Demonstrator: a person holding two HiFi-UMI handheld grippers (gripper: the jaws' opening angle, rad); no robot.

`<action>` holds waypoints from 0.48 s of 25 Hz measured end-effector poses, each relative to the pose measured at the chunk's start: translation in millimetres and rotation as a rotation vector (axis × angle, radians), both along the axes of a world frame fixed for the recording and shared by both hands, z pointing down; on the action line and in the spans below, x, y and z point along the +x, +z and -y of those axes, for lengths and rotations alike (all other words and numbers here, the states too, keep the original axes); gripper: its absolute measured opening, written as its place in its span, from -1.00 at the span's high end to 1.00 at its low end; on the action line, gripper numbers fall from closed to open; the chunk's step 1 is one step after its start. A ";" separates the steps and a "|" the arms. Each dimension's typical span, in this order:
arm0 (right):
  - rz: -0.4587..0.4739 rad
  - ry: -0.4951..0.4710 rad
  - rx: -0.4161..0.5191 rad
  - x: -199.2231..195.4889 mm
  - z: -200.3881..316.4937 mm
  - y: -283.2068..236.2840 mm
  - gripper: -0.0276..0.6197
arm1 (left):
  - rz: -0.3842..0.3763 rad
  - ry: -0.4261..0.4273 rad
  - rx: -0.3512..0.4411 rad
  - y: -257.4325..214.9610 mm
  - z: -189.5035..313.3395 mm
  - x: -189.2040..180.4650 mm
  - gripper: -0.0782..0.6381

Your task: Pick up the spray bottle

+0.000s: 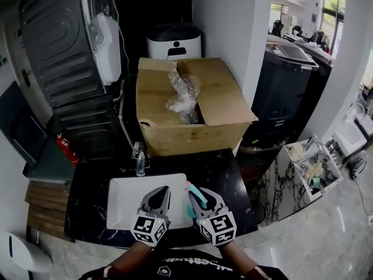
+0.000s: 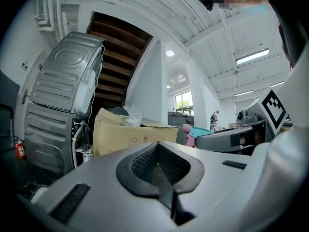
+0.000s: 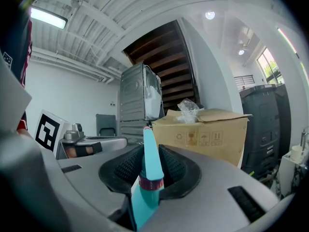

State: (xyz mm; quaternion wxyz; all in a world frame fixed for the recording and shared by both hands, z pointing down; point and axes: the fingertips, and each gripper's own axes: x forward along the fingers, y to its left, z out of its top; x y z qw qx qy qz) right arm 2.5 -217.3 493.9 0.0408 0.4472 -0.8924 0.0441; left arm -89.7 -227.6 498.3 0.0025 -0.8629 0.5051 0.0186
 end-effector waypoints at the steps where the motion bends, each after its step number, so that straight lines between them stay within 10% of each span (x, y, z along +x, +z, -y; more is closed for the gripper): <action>1: 0.001 0.000 0.000 0.2 -0.7 0.3 0.53 | 0.000 0.000 -0.001 0.4 -0.2 0.3 0.74; 12: 0.009 0.008 0.011 2.6 -4.9 -3.9 0.53 | 0.002 0.016 0.004 -2.7 -2.9 4.0 0.74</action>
